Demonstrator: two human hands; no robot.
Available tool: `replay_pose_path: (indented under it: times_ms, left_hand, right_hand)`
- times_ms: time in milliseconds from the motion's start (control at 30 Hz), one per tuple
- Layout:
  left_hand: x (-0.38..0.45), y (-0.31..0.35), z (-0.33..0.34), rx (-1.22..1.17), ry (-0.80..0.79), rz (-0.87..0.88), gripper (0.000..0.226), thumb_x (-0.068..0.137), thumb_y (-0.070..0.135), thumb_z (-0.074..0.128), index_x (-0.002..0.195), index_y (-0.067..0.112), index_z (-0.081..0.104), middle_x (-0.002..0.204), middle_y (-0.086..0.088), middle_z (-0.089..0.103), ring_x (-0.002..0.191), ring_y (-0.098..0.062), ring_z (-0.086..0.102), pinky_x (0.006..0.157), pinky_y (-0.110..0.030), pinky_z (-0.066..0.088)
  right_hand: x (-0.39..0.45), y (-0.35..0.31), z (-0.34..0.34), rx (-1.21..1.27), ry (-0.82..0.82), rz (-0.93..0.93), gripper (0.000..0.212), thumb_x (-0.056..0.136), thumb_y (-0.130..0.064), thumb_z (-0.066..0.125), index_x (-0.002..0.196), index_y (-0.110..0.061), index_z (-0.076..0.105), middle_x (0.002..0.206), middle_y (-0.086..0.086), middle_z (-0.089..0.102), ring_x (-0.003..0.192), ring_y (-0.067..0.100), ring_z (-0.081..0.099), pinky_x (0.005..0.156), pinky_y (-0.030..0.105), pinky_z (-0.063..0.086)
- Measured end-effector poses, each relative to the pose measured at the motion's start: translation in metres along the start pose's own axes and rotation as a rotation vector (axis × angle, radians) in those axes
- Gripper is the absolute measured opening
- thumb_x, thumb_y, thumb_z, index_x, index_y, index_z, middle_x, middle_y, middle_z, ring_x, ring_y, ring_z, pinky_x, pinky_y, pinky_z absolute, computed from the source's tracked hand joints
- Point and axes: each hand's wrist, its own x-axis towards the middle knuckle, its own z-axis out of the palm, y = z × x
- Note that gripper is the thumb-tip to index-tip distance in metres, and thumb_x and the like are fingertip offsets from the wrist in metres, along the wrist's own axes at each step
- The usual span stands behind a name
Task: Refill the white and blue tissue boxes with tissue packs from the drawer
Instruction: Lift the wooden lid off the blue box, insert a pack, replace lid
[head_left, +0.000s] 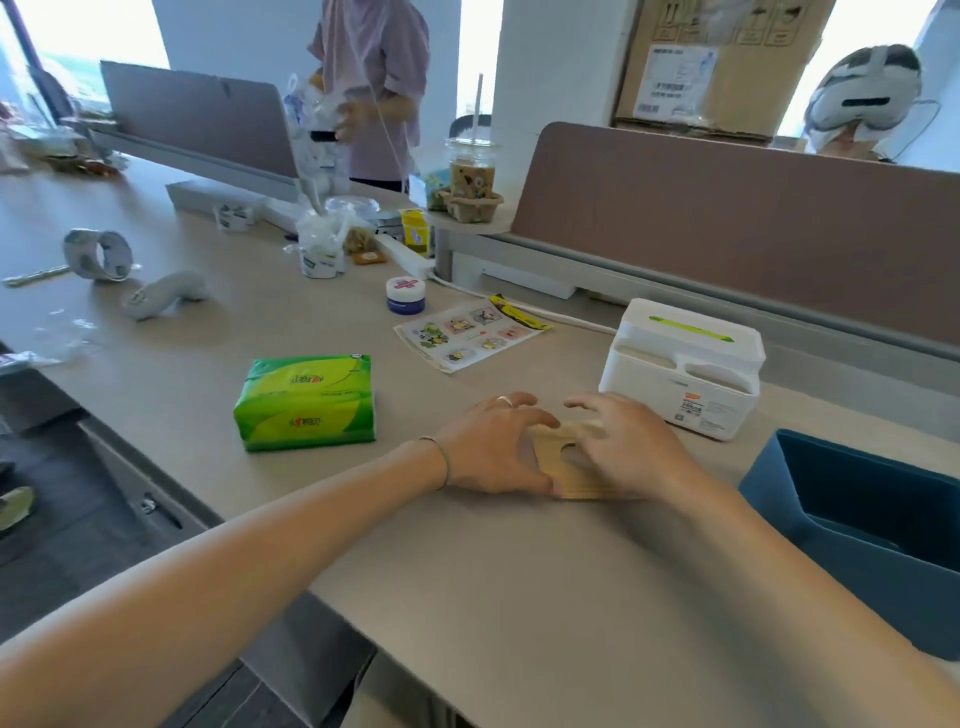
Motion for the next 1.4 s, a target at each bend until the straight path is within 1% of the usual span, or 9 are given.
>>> replay_pose_path:
  times_ms: [167, 333, 533, 667, 800, 1000, 1100, 1233, 1400]
  left_hand:
    - [-0.018, -0.026, -0.046, 0.102, 0.108, -0.035, 0.081, 0.078, 0.063, 0.071, 0.149, 0.038, 0.042, 0.163, 0.001, 0.029, 0.148, -0.022, 0.030, 0.119, -0.037, 0.029]
    - [-0.057, -0.072, -0.091, 0.184, 0.174, -0.137, 0.083, 0.075, 0.064, 0.072, 0.148, 0.035, 0.045, 0.157, 0.002, 0.040, 0.141, -0.021, 0.040, 0.117, -0.038, 0.033]
    - [-0.104, -0.134, -0.119, 0.287, 0.097, -0.335, 0.101, 0.070, 0.074, 0.070, 0.155, 0.036, 0.031, 0.159, 0.000, 0.037, 0.145, -0.024, 0.035, 0.118, -0.039, 0.031]
    - [-0.124, -0.164, -0.121, 0.254, 0.050, -0.421, 0.112, 0.063, 0.077, 0.073, 0.157, 0.036, 0.026, 0.155, -0.001, 0.041, 0.142, -0.024, 0.038, 0.115, -0.041, 0.037]
    - [-0.128, -0.179, -0.117, 0.205, 0.056, -0.435, 0.113, 0.057, 0.078, 0.073, 0.154, 0.037, 0.030, 0.139, 0.001, 0.053, 0.129, -0.023, 0.050, 0.106, -0.043, 0.045]
    - [-0.130, -0.185, -0.109, 0.085, 0.160, -0.366, 0.107, 0.058, 0.064, 0.085, 0.150, 0.034, 0.039, 0.125, 0.003, 0.054, 0.115, -0.021, 0.053, 0.099, -0.037, 0.046]
    - [-0.131, -0.182, -0.106, 0.076, 0.214, -0.329, 0.106, 0.057, 0.065, 0.085, 0.148, 0.036, 0.041, 0.120, 0.005, 0.052, 0.113, -0.019, 0.052, 0.097, -0.035, 0.045]
    - [-0.127, -0.164, -0.108, 0.080, 0.260, -0.260, 0.105, 0.056, 0.068, 0.082, 0.147, 0.038, 0.041, 0.118, 0.007, 0.051, 0.110, -0.017, 0.052, 0.097, -0.036, 0.046]
    - [-0.108, -0.124, -0.116, 0.088, 0.289, -0.155, 0.104, 0.057, 0.068, 0.082, 0.147, 0.040, 0.040, 0.119, 0.008, 0.051, 0.110, -0.016, 0.051, 0.095, -0.034, 0.046]
  right_hand:
    - [0.025, -0.047, 0.002, 0.015, 0.020, -0.120, 0.053, 0.088, -0.019, 0.059, 0.139, -0.030, 0.055, 0.143, -0.003, 0.057, 0.127, 0.021, 0.053, 0.096, 0.031, 0.041]
    - [0.051, -0.104, 0.011, 0.027, 0.012, -0.212, 0.057, 0.085, -0.019, 0.059, 0.142, -0.026, 0.054, 0.145, -0.001, 0.056, 0.132, 0.021, 0.051, 0.102, 0.036, 0.044]
    - [0.068, -0.159, 0.032, 0.072, -0.066, -0.303, 0.059, 0.085, -0.019, 0.060, 0.143, -0.029, 0.052, 0.151, 0.000, 0.050, 0.138, 0.020, 0.045, 0.109, 0.037, 0.039]
    - [0.073, -0.180, 0.043, 0.090, -0.089, -0.343, 0.058, 0.087, -0.016, 0.058, 0.144, -0.028, 0.052, 0.150, 0.003, 0.051, 0.137, 0.022, 0.045, 0.109, 0.036, 0.038]
    - [0.076, -0.185, 0.051, 0.091, -0.103, -0.351, 0.057, 0.089, -0.015, 0.059, 0.145, -0.025, 0.051, 0.148, 0.003, 0.052, 0.136, 0.022, 0.046, 0.108, 0.036, 0.038]
    - [0.081, -0.178, 0.053, 0.101, -0.091, -0.340, 0.055, 0.089, -0.017, 0.060, 0.142, -0.028, 0.053, 0.147, 0.003, 0.054, 0.134, 0.022, 0.048, 0.107, 0.037, 0.040]
    - [0.082, -0.172, 0.051, 0.112, -0.088, -0.338, 0.053, 0.092, -0.029, 0.063, 0.143, -0.031, 0.050, 0.150, 0.002, 0.050, 0.136, 0.022, 0.047, 0.110, 0.040, 0.040]
    - [0.075, -0.159, 0.040, 0.174, -0.106, -0.362, 0.076, 0.081, -0.053, 0.074, 0.148, -0.039, 0.041, 0.155, -0.004, 0.041, 0.132, 0.019, 0.049, 0.109, 0.042, 0.041]
    - [0.058, -0.131, 0.018, 0.168, -0.116, -0.406, 0.109, 0.062, -0.053, 0.087, 0.153, -0.043, 0.028, 0.159, -0.008, 0.031, 0.140, 0.013, 0.038, 0.112, 0.041, 0.040]
